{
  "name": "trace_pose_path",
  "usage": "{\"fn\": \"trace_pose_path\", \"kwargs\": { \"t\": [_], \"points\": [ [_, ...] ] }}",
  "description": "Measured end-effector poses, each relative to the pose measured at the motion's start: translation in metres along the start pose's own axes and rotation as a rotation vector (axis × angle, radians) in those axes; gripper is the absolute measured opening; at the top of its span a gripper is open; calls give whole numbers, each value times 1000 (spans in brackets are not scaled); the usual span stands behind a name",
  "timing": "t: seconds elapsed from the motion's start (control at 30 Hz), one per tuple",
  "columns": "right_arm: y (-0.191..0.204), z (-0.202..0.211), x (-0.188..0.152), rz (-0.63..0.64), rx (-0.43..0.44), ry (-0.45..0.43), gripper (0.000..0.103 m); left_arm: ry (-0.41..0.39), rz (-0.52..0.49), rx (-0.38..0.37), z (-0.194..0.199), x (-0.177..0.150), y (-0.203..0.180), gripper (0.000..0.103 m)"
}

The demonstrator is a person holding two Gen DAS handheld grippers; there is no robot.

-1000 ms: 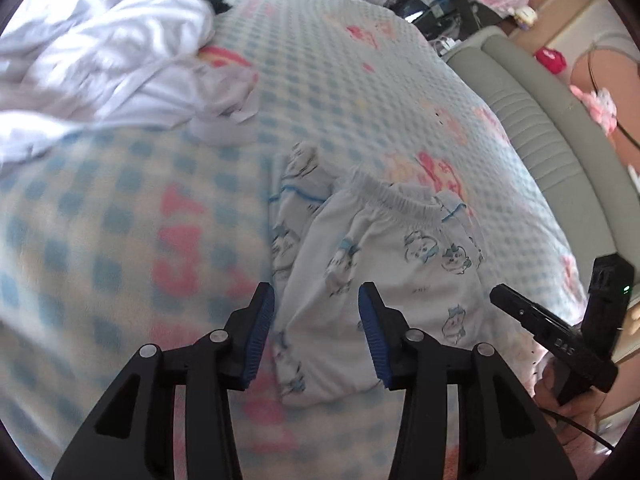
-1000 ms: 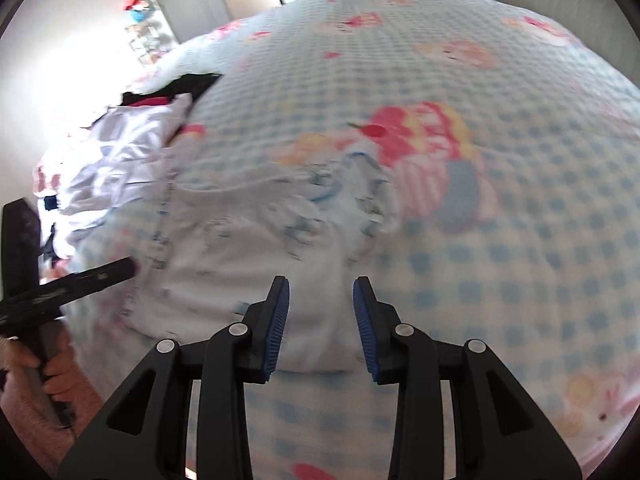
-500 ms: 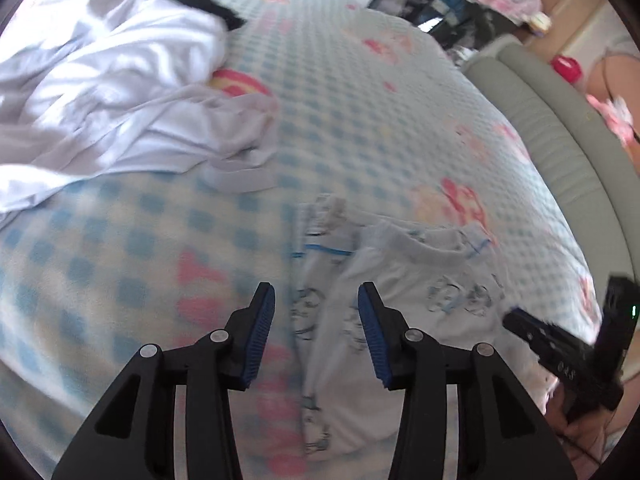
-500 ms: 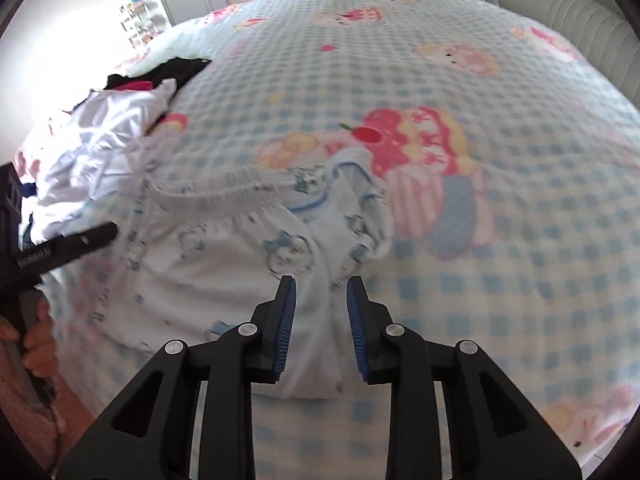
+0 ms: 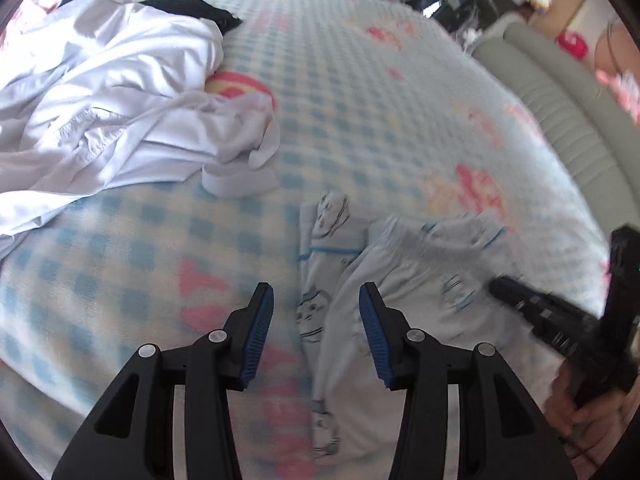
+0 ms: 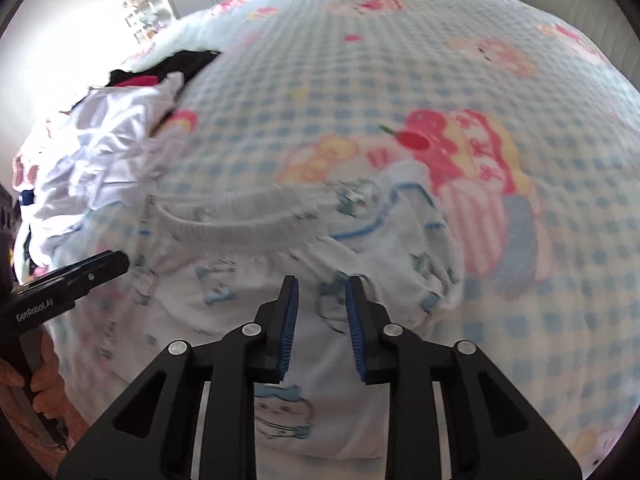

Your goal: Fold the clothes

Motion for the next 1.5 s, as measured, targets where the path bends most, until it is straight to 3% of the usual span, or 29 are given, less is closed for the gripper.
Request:
{"fn": "trace_pose_path", "kwargs": {
  "t": [0.1, 0.2, 0.23, 0.33, 0.4, 0.6, 0.73, 0.87, 1.03, 1.13, 1.37, 1.5],
  "points": [
    [24, -13, 1, 84, 17, 34, 27, 2, -92, 16, -15, 1, -25, 47],
    [24, -29, -5, 72, -13, 86, 27, 33, -156, 115, -39, 1, -29, 47],
    [19, -26, -7, 51, -20, 80, 25, 39, -136, 136, -42, 3, -22, 48],
    [2, -14, -12, 10, -63, 55, 25, 23, -15, 100, -33, 9, 7, 47],
    [-12, -1, -13, -10, -43, 30, 26, 16, 46, 77, -27, 11, 21, 47],
    [-26, 1, -8, -84, 68, 27, 29, 41, 69, 58, -20, 6, 24, 49],
    [-12, -14, -8, -23, 3, 60, 26, 57, 85, 46, -15, 2, 25, 49],
    [-23, 4, -14, -95, -18, 29, 22, 74, 100, 33, -10, -1, 27, 49],
    [-45, 27, -23, -155, 29, -11, 44, 85, 122, -84, -6, -6, 26, 56],
    [-56, 29, -29, -180, 69, -2, 45, 101, 102, -108, -15, -11, 20, 57],
    [-50, 7, -31, -143, 34, 33, 46, 95, 127, -143, -24, -17, 23, 57],
    [-53, -5, -32, -161, 55, 50, 58, 101, 135, -161, -34, -13, 25, 58]
  ]
}}
Point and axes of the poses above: each gripper's, at about its wrist camera, not at the fingertips, and z roughly against the way its jaws point, y to its left, x to its top, the point moved 2 cm from there along -z, roughly the way its jaws point, and after that the axes turned 3 degrees about x, right-handed, at the moved point
